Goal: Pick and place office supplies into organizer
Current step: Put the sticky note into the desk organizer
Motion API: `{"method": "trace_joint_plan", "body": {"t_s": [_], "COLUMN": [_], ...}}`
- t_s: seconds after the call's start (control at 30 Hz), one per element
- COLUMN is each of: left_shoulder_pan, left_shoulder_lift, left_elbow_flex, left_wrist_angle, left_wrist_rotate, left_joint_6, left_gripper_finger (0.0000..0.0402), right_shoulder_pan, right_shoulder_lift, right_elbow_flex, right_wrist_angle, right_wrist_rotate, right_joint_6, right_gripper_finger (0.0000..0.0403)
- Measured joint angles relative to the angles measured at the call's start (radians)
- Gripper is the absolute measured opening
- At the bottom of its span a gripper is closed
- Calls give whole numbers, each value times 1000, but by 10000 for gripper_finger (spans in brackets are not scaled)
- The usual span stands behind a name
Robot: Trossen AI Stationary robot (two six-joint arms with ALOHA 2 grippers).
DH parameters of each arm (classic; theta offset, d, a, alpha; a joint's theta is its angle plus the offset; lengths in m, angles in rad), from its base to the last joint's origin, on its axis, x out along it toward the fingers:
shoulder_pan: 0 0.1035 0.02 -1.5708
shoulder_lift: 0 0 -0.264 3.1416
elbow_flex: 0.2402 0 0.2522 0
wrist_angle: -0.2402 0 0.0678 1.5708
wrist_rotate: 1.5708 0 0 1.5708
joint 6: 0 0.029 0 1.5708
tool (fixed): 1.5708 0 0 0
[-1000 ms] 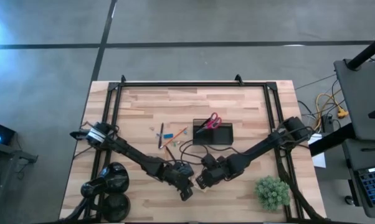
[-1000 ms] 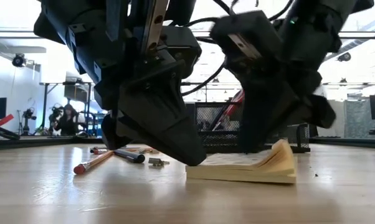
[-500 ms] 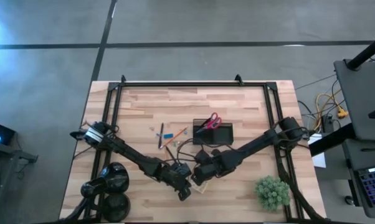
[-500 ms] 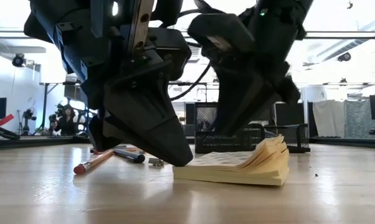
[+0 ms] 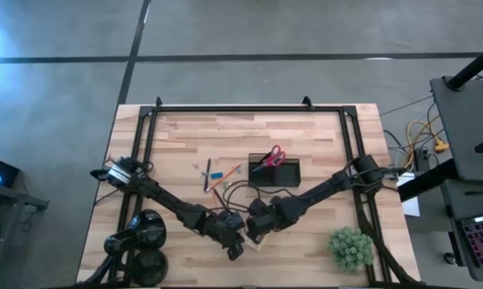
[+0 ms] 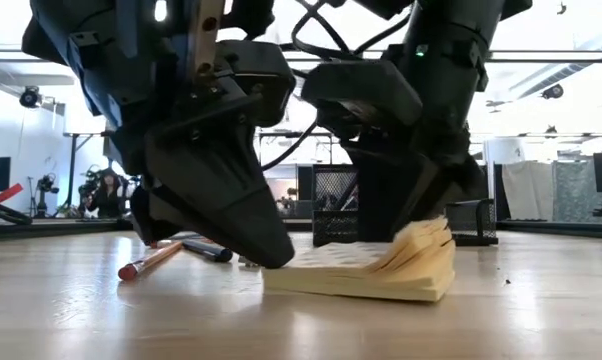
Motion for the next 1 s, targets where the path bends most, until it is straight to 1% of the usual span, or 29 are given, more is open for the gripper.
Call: {"method": "trace_joint_plan", "body": {"t_s": [0.1,0.23,0.43,0.53,0.67,0.8,1.0], "left_shoulder_pan": [-2,-4,-6,-5,-4,-4,-14], "left_shoulder_lift": [0,0,-1,-16,-44,-53,-49], "left_elbow_flex": [-7,-15,-15,-8,-6,-6,-24], "left_wrist_angle": [-3,-9,-10,-9,-9,-19,-10], "left_wrist_rotate": [-4,8,19,-12,-95,-110,-107], "left_joint_6": [-19,-22,-21,-19,-14,-14,-19], "left_gripper_finger": [13,13,13,13,13,13,13], "right_shoulder_pan": [0,3,7,4,-1,-4,0], "right_shoulder_lift": [1,23,20,3,-7,-14,-25], "right_elbow_flex": [15,34,93,122,136,160,202], "right_wrist_angle": [10,51,68,75,51,-60,-442], "right_wrist_rotate": [-29,-103,-103,-104,-81,-68,76], "right_joint_6": [-35,-78,-110,-147,-175,-176,-135], "right_gripper_finger": [79,81,74,70,73,79,88]}}
